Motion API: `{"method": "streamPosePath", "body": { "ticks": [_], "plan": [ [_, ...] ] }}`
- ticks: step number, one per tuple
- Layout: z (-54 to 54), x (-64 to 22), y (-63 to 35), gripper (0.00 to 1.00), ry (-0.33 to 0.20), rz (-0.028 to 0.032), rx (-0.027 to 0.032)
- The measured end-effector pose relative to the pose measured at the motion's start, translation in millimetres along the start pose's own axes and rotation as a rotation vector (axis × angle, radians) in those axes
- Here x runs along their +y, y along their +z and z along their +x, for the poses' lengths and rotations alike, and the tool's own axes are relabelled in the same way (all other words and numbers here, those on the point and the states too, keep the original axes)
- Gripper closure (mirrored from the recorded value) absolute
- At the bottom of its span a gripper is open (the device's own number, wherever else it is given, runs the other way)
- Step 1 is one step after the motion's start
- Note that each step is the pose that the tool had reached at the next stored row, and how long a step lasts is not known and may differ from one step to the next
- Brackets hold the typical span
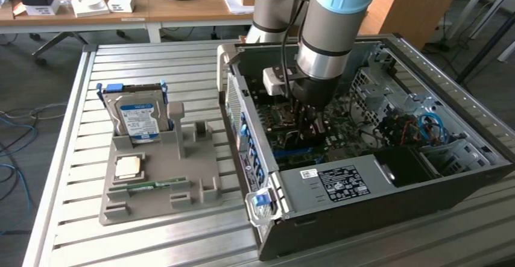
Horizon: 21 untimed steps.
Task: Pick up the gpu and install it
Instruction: 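Insert the gpu into the slot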
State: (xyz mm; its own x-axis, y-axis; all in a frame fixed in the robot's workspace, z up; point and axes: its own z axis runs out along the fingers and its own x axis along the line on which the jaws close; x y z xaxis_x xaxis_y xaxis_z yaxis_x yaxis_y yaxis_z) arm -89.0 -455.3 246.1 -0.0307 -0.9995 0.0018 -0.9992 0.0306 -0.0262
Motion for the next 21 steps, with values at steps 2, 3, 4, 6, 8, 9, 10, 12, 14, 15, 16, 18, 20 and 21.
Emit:
{"method": "streamPosePath", "body": {
  "ticks": [2,3,4,6,8,9,10,12,14,15,16,18,20,21],
  "plan": [
    [0.0,0.5,0.8,0.74,0.0,0.0,0.0001],
    [0.1,0.6,0.9,0.74,0.0,-0.0002,0.0003],
    [0.1,0.7,0.9,0.74,0.0,-0.0002,0.0005],
    [0.1,0.7,1.0,0.74,0.0,-0.0002,0.0004],
    [0.1,0.7,1.1,0.74,0.0,-0.0002,0.0002],
    [0.1,0.7,1.1,0.74,0.0,-0.0001,0.0002],
    [0.0,0.8,1.1,0.74,0.0,-0.0002,0.0002],
    [0.0,0.8,1.1,0.74,0.0,-0.0002,0.0002],
    [0.0,0.8,1.1,0.74,0.0,-0.0002,0.0002],
    [0.0,0.8,1.1,0.74,0.0,-0.0002,0.0002],
    [0.0,0.8,1.1,0.74,0.0,-0.0002,0.0001],
    [0.0,0.8,1.1,0.74,0.0,-0.0001,0.0001],
    [0.0,0.8,1.1,0.74,0.0,-0.0001,0.0002],
    [0.1,0.8,1.2,0.74,0.0,0.0002,0.0002]
  ]
}}
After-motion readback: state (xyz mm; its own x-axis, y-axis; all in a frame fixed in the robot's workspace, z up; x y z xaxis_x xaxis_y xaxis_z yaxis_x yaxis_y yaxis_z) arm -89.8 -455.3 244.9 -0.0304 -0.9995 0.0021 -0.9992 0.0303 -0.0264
